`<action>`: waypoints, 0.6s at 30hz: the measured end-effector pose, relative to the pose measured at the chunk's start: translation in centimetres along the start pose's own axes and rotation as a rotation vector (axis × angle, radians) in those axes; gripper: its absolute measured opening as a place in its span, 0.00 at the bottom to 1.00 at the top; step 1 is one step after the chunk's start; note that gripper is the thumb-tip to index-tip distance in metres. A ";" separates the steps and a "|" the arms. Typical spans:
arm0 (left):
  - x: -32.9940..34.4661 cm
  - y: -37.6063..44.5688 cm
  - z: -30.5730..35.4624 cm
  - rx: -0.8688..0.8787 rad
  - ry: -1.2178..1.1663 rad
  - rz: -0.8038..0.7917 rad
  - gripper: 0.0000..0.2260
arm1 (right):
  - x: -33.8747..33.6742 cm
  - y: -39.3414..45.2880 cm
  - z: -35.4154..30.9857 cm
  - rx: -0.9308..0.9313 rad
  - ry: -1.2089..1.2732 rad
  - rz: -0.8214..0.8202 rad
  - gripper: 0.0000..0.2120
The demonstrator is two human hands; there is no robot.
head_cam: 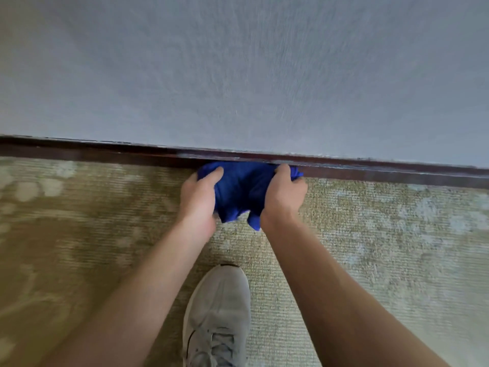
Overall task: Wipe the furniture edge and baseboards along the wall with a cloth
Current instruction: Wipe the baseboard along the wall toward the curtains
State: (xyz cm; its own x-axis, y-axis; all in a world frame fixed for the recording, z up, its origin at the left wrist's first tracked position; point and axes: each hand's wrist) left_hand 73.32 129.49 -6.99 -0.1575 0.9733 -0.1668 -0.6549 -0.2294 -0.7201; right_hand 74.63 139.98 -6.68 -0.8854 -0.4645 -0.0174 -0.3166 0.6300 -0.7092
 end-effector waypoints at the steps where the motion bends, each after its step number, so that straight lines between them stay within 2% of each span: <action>1: -0.7 -0.2 -0.2 0.022 -0.056 0.085 0.02 | 0.4 -0.5 0.7 0.016 -0.023 -0.068 0.06; 4: -3.8 0.3 0.2 0.123 -0.155 0.337 0.10 | 1.7 -3.2 2.0 0.154 -0.032 -0.385 0.05; 6: -5.7 1.3 1.3 0.168 -0.129 0.351 0.07 | 2.1 -4.4 2.8 0.239 -0.009 -0.505 0.10; 9: -5.6 2.2 2.3 0.134 -0.120 0.256 0.05 | 2.0 -4.3 2.9 0.268 0.053 -0.464 0.11; 12: -2.7 2.1 1.1 0.093 -0.125 0.208 0.09 | 1.1 -3.0 1.9 0.145 0.116 -0.326 0.13; 15: 0.3 0.7 0.3 -0.007 -0.125 0.142 0.12 | 0.1 -2.4 0.9 0.072 0.184 -0.153 0.04; 18: -0.7 -0.1 0.2 0.057 -0.149 0.163 0.11 | -0.2 -2.5 1.2 0.080 0.169 -0.174 0.05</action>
State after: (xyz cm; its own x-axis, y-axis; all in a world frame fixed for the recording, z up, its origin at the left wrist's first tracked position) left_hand 73.35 128.80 -6.73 -0.3690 0.9131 -0.1732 -0.6520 -0.3872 -0.6520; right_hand 76.01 137.78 -5.70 -0.8667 -0.4461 0.2231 -0.4467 0.4951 -0.7452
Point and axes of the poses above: each hand's wrist, its own y-axis towards the middle knuckle, its own x-axis out of the palm, z = x × y, and after that the axes turned 13 degrees about y, right-handed
